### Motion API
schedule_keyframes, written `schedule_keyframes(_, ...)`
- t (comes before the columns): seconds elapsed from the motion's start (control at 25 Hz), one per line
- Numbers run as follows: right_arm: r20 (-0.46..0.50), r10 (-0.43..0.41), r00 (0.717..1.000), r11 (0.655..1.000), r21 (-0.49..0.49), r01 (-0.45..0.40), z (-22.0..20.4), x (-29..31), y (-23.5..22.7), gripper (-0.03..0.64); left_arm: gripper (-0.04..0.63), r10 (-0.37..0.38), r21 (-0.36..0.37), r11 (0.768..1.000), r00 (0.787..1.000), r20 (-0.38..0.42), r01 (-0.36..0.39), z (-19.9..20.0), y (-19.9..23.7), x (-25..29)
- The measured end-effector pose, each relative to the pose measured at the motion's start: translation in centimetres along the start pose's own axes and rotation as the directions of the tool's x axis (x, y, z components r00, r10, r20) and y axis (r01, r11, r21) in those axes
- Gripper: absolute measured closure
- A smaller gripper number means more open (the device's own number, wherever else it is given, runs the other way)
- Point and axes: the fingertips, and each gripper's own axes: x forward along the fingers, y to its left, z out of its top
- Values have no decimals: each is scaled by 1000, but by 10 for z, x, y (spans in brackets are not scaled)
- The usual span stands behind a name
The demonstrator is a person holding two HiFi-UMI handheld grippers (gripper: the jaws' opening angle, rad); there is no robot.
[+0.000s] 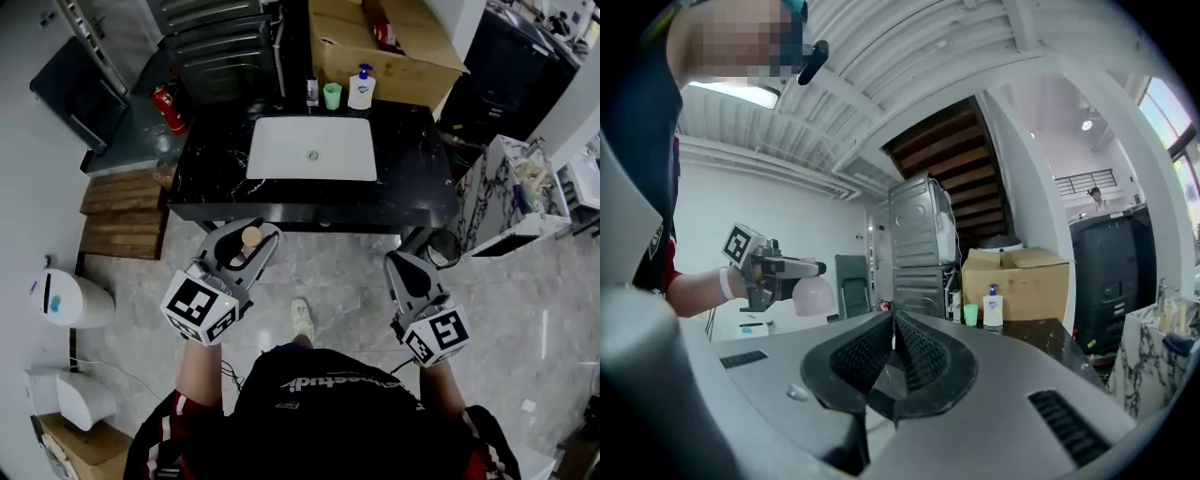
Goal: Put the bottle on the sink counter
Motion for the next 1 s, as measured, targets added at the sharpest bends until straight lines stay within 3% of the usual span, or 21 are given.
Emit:
schedule_keyframes(0.44,19,28,999,999,-32,-28,44,174,-20,577,463,-33,7,999,999,24,33,3,141,55)
schedule_keyframes(0.76,-10,22,1000,999,-37,-23,44,232,-36,576,462,-36,-7,999,999,32,36,-6,204,89)
schedule_keyframes(1.0,-7,70,998,997,-30,-70,46,274,-63,577,463,-1,-10,1000,999,33,1,-10,240,126)
